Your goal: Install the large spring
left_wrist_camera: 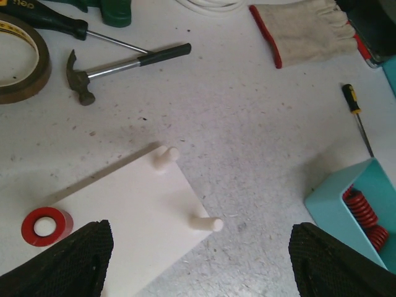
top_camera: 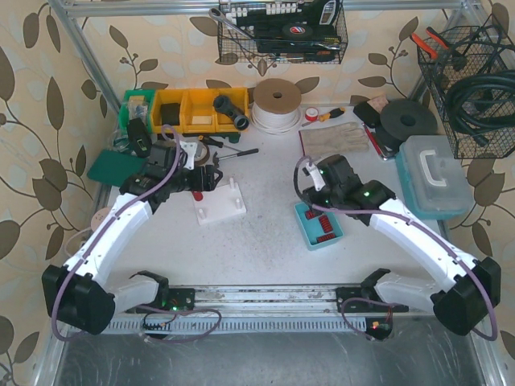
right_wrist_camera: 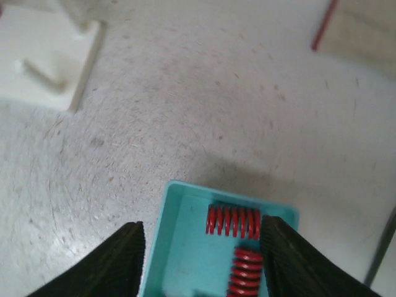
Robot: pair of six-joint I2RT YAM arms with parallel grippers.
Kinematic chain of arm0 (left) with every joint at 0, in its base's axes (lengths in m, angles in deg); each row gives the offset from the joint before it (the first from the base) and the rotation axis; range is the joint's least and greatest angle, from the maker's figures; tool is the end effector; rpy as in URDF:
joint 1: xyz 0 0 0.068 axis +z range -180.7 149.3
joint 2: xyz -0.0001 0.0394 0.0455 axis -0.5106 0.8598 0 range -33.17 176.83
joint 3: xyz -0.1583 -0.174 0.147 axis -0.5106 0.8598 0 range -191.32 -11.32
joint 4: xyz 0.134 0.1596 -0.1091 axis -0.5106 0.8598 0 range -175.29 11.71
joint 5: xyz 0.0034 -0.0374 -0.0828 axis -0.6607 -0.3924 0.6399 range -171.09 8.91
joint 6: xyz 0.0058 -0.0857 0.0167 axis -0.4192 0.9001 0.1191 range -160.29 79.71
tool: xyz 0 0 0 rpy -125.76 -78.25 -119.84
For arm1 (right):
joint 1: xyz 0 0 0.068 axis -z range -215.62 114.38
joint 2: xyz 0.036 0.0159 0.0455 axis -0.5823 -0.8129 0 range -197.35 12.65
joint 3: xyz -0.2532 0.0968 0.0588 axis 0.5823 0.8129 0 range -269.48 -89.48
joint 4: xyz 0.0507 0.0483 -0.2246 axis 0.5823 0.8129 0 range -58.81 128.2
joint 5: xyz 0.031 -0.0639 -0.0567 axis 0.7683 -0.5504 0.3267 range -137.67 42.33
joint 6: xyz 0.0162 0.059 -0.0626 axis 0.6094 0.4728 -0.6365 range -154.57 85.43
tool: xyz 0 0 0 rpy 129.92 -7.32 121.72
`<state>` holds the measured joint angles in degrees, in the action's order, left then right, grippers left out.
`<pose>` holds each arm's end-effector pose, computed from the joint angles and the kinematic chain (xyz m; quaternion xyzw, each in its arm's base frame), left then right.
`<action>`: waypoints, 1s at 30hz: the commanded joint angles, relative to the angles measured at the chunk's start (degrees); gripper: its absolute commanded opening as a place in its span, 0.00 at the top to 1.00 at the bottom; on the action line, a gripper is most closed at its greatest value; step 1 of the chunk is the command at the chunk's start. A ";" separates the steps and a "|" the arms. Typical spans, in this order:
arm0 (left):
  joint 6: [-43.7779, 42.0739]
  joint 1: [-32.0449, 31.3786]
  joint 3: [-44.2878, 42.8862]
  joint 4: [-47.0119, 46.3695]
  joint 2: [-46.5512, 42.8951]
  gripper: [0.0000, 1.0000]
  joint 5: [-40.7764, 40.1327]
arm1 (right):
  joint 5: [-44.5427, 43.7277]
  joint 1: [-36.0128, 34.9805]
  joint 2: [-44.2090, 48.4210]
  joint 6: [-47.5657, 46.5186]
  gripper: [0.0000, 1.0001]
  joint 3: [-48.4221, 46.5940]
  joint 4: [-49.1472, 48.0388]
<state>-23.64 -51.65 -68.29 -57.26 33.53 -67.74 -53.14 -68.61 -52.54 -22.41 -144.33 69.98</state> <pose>0.2324 -0.1081 0.2913 0.0845 0.8893 -0.2397 0.3802 0.1971 0.1192 0.2631 -0.1528 0.9236 0.0926 0.3393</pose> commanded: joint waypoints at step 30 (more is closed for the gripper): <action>-4.78 0.38 -2.94 9.04 -10.12 0.14 4.36 | 12.69 7.73 -16.37 -81.48 0.58 4.15 -1.25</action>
<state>-26.81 -51.65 -69.43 -48.98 24.43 -65.43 -40.60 -60.98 -67.84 -100.50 -142.42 73.24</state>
